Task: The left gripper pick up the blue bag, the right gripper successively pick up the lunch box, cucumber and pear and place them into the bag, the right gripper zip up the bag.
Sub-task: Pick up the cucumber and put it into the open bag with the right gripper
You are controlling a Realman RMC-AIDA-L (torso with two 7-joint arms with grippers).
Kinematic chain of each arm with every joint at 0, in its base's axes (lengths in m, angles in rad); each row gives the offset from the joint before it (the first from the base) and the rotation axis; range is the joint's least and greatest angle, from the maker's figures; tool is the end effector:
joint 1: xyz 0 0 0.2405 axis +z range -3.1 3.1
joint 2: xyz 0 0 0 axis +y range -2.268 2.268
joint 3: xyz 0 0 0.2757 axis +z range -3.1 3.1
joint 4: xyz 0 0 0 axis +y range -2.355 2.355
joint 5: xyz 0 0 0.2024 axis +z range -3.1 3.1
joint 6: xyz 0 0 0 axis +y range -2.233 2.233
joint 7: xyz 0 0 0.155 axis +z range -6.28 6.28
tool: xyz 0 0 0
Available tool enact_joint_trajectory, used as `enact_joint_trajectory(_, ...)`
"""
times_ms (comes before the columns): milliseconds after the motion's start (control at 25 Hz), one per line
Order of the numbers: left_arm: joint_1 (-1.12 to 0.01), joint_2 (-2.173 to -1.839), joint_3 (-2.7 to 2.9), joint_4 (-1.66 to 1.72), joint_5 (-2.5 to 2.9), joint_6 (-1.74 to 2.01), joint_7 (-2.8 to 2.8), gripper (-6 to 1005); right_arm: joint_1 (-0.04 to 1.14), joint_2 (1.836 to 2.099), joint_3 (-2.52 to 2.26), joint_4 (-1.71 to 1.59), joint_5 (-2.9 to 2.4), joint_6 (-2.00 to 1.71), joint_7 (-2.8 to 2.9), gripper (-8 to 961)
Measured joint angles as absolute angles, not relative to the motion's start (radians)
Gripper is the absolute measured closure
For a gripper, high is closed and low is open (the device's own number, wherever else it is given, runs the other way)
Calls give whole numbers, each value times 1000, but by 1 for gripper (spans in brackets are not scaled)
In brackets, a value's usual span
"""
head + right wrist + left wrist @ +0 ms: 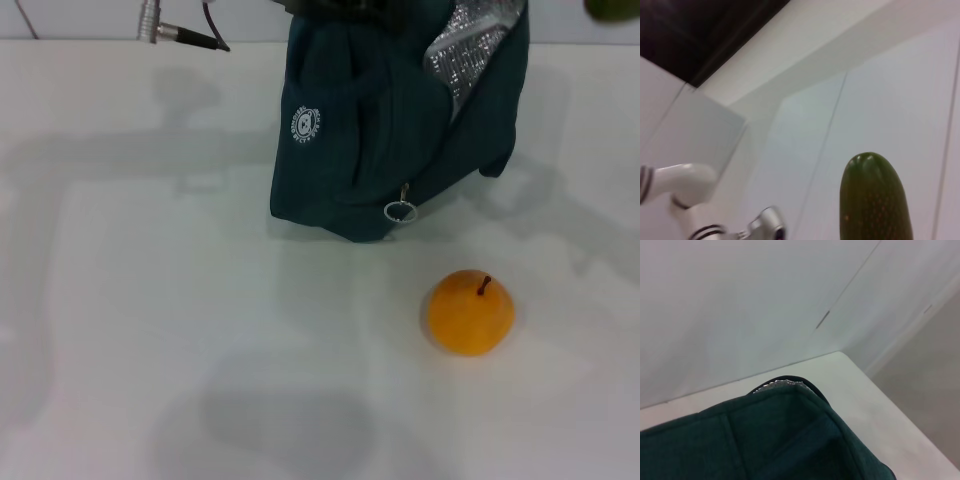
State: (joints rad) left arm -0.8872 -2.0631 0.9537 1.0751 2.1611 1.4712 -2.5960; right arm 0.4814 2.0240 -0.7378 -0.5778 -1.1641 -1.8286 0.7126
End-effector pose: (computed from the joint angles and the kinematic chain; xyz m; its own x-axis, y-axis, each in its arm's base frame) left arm -0.0952 0.4289 0.0103 0.6085 0.7130 0.3484 0.7695 -0.6374 -0.0397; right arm 0.2162 0.3330 0.0832 0.4544 0.5713 -0.6835 -0.1552 -0.7048 -0.6922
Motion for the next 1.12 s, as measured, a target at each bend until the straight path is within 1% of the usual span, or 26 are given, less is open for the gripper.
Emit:
enact_joint_trajectory(160, -894, -2063, 953, 1077, 2149, 1492, -2617, 963, 520, 2024, -743, -511, -1145, -1791, 613, 387)
enact_joint_trajectory(200, -896, -2062, 953, 1077, 2147, 1495, -2620, 964, 547, 2024, -764, -473, -1145, -1727, 538, 386)
enact_joint_trajectory(480, -899, -2056, 949, 1073, 2146, 1497, -2635, 963, 609, 2022, -865, -371, -1143, -1536, 409, 380)
enact_joint_trajectory(920, -903, -2054, 948, 1072, 2139, 1497, -2640, 964, 615, 2021, -1003, -323, -1145, -1413, 401, 370)
enact_joint_trajectory(1120, -899, -2053, 947, 1070, 2126, 1512, -2651, 964, 614, 2015, -1056, -329, -1146, -1323, 407, 366)
